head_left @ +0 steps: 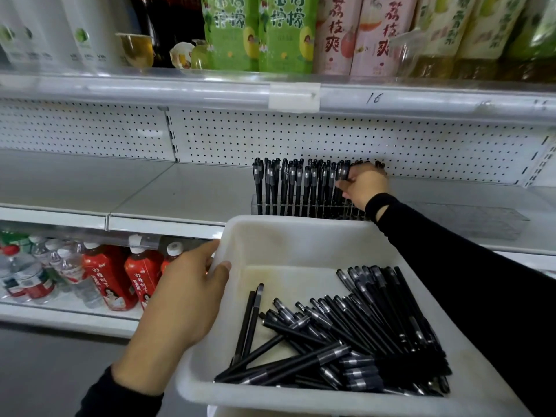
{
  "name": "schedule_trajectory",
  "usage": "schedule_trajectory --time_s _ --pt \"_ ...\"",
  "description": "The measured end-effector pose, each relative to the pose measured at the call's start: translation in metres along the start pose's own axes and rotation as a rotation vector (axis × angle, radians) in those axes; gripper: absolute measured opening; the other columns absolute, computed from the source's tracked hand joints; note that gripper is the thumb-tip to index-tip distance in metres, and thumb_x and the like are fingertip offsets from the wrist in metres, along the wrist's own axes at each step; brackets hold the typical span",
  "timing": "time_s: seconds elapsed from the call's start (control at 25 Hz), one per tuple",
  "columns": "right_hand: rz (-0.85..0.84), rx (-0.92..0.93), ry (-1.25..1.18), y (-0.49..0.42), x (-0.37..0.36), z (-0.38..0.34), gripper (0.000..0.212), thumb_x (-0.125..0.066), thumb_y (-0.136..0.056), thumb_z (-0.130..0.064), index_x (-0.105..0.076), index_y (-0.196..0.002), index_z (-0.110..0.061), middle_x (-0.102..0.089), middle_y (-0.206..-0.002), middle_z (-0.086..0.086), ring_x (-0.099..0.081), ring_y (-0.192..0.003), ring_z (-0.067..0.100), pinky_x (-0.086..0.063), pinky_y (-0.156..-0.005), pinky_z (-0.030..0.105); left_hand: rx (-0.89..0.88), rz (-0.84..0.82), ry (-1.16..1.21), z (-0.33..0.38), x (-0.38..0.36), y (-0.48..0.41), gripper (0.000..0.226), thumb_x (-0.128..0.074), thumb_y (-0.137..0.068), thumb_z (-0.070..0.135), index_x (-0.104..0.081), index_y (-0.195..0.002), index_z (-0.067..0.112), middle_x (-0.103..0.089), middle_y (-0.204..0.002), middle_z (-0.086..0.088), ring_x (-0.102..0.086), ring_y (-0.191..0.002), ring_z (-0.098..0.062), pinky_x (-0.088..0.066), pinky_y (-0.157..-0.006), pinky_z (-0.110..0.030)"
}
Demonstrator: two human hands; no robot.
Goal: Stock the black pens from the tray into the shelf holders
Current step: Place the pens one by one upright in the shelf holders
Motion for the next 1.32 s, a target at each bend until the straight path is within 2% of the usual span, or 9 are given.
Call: schedule_trajectory --time_s 0.2,0.4,0.48,0.6,0.68,0.76,0.92,1.12,1.32 --pt "-0.084 -0.034 0.175 0.003 -0.007 0.002 0.030 -0.069 -0.091 -0.036 -0.070 -0.097 -0.006 -0.071 -0.097 0.010 -0.068 -0.089 0.027 -0.057 -0.086 0.037 -0.014 -0.007 -0.002 -0.001 0.000 -0.001 0.031 -0.052 -0.099 0.023 -0.062 -0.126 0.035 -0.063 -0.094 0.022 -0.061 -0.085 0.001 -0.046 -0.070 -0.018" --pt "0.137 0.129 0.176 0.041 0.029 -0.015 0.022 -0.069 -0.092 -0.032 -0.069 -0.090 -0.011 -0.068 -0.086 0.003 -0.059 -0.076 0.018 -0.046 -0.071 0.026 -0.011 -0.001 0.006 -0.002 0.000 -0.002 0.029 -0.053 -0.098 0.023 -0.064 -0.124 0.033 -0.064 -0.096 0.019 -0.063 -0.085 -0.003 -0.051 -0.074 -0.030" --pt "0.161 0.211 0.221 0.069 0.047 -0.032 0.029 -0.064 -0.095 -0.036 -0.067 -0.080 -0.011 -0.068 -0.074 0.002 -0.062 -0.066 0.018 -0.048 -0.065 0.024 -0.010 -0.001 0.007 -0.002 0.000 -0.001 0.027 -0.053 -0.099 0.023 -0.063 -0.122 0.033 -0.063 -0.095 0.021 -0.062 -0.084 -0.001 -0.049 -0.071 -0.026" --pt "-0.137 0.245 0.299 0.110 0.053 -0.046 0.036 -0.061 -0.096 -0.038 -0.071 -0.074 -0.010 -0.071 -0.067 0.005 -0.069 -0.062 0.016 -0.045 -0.054 0.020 -0.001 0.009 0.010 -0.003 -0.001 -0.002 0.027 -0.053 -0.099 0.024 -0.062 -0.121 0.036 -0.063 -0.098 0.020 -0.060 -0.084 0.001 -0.045 -0.066 -0.021" --pt "-0.437 0.193 0.432 0.132 0.035 -0.042 0.030 -0.066 -0.093 -0.038 -0.071 -0.076 -0.013 -0.070 -0.067 -0.001 -0.067 -0.062 0.011 -0.048 -0.058 0.021 0.001 0.016 0.002 -0.003 -0.001 -0.001 0.028 -0.053 -0.098 0.024 -0.061 -0.123 0.034 -0.065 -0.100 0.017 -0.060 -0.085 0.000 -0.045 -0.066 -0.023" --pt "-0.593 0.175 0.564 0.143 0.015 -0.033 0.030 -0.073 -0.088 -0.037 -0.063 -0.069 -0.016 -0.063 -0.061 -0.005 -0.062 -0.059 0.011 -0.048 -0.062 0.024 0.001 0.013 -0.001 -0.002 -0.001 0.001 0.030 -0.053 -0.098 0.024 -0.061 -0.126 0.033 -0.066 -0.099 0.017 -0.061 -0.085 -0.001 -0.046 -0.067 -0.024" --pt "-0.638 0.189 0.662 0.145 -0.011 -0.023 0.037 -0.077 -0.085 -0.032 -0.049 -0.065 -0.017 -0.054 -0.064 -0.004 -0.056 -0.065 0.017 -0.046 -0.065 0.027 -0.008 0.006 0.003 0.000 0.001 0.000 0.031 -0.054 -0.098 0.023 -0.063 -0.125 0.034 -0.068 -0.096 0.017 -0.064 -0.085 -0.005 -0.050 -0.073 -0.029" --pt "-0.614 0.240 0.678 0.150 -0.012 -0.025 0.017 -0.076 -0.084 -0.016 -0.061 -0.093 -0.013 -0.060 -0.090 0.003 -0.058 -0.082 0.022 -0.046 -0.071 0.028 -0.013 0.013 0.003 0.000 0.001 0.001 0.029 -0.054 -0.098 0.023 -0.062 -0.125 0.032 -0.062 -0.093 0.022 -0.061 -0.084 0.000 -0.047 -0.069 -0.023" --pt "-0.588 0.276 0.784 0.154 -0.013 -0.025 0.019 -0.061 -0.088 -0.004 -0.063 -0.107 -0.005 -0.066 -0.106 0.010 -0.064 -0.097 0.027 -0.047 -0.074 0.030 -0.010 0.007 0.002 0.001 0.001 0.001 0.031 -0.053 -0.098 0.024 -0.060 -0.127 0.034 -0.066 -0.095 0.017 -0.064 -0.084 -0.005 -0.049 -0.069 -0.028"
Point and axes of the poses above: each hand's wrist, its own y-axis away from the middle knuckle, its own x-axis out of the back of the hand, z = x × y, the point moved 3 cm from there along -y, towards the middle knuckle
